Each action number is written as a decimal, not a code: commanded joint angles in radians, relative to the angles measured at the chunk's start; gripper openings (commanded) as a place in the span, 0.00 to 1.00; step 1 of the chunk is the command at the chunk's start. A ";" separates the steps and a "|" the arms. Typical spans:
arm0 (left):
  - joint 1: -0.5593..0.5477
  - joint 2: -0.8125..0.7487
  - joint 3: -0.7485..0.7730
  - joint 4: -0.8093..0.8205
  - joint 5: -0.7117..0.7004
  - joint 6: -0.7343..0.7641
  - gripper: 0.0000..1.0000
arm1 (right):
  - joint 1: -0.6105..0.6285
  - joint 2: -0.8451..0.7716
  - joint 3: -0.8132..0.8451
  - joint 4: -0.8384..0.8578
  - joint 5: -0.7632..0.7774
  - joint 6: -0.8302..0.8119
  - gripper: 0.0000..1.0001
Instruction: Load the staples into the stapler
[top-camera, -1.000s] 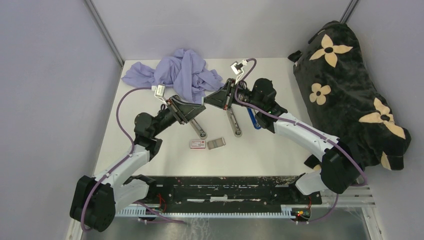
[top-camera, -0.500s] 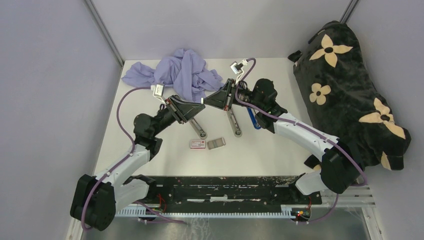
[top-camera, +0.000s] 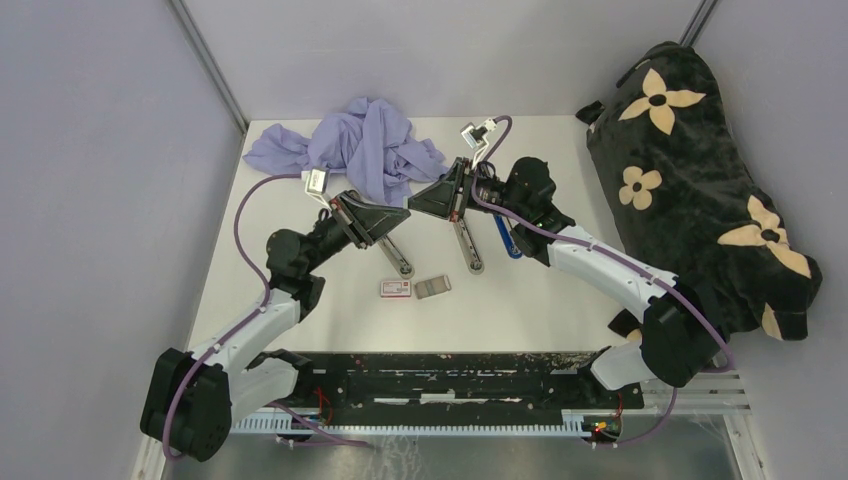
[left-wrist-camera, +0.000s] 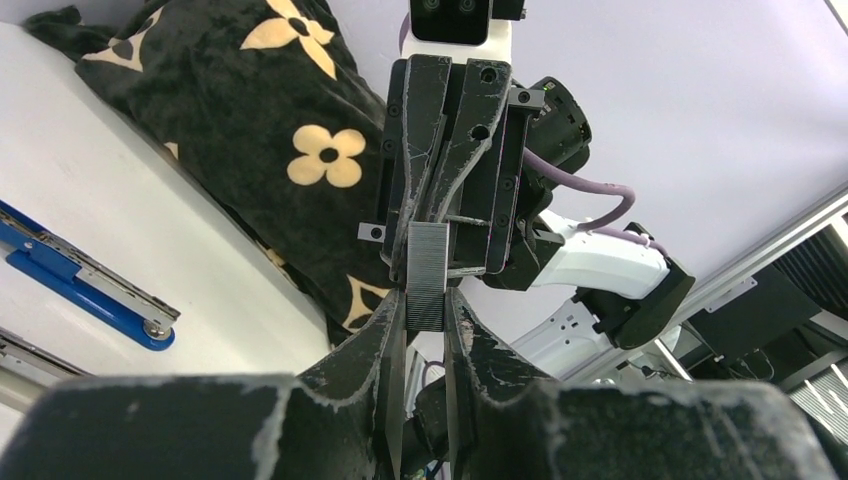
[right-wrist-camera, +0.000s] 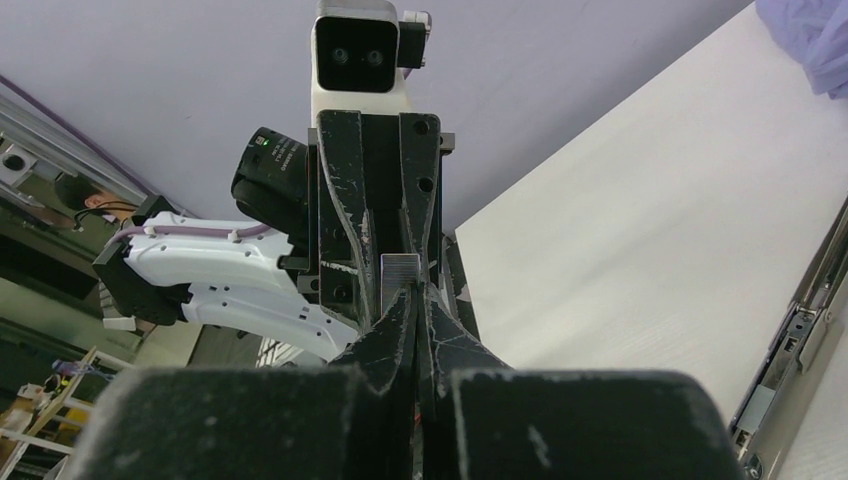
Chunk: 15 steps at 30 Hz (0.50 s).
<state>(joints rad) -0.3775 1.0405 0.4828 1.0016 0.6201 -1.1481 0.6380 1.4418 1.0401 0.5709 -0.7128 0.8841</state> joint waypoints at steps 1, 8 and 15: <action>-0.003 0.001 -0.005 0.064 0.016 -0.044 0.19 | -0.006 0.001 0.000 0.061 -0.041 -0.015 0.03; -0.002 -0.034 0.006 -0.110 0.029 0.052 0.13 | -0.056 -0.049 -0.012 -0.056 -0.040 -0.094 0.22; -0.001 -0.087 0.089 -0.456 0.083 0.265 0.11 | -0.102 -0.109 0.049 -0.316 -0.085 -0.292 0.36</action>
<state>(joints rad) -0.3775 0.9901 0.4877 0.7506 0.6418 -1.0515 0.5510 1.3937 1.0294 0.3893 -0.7460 0.7479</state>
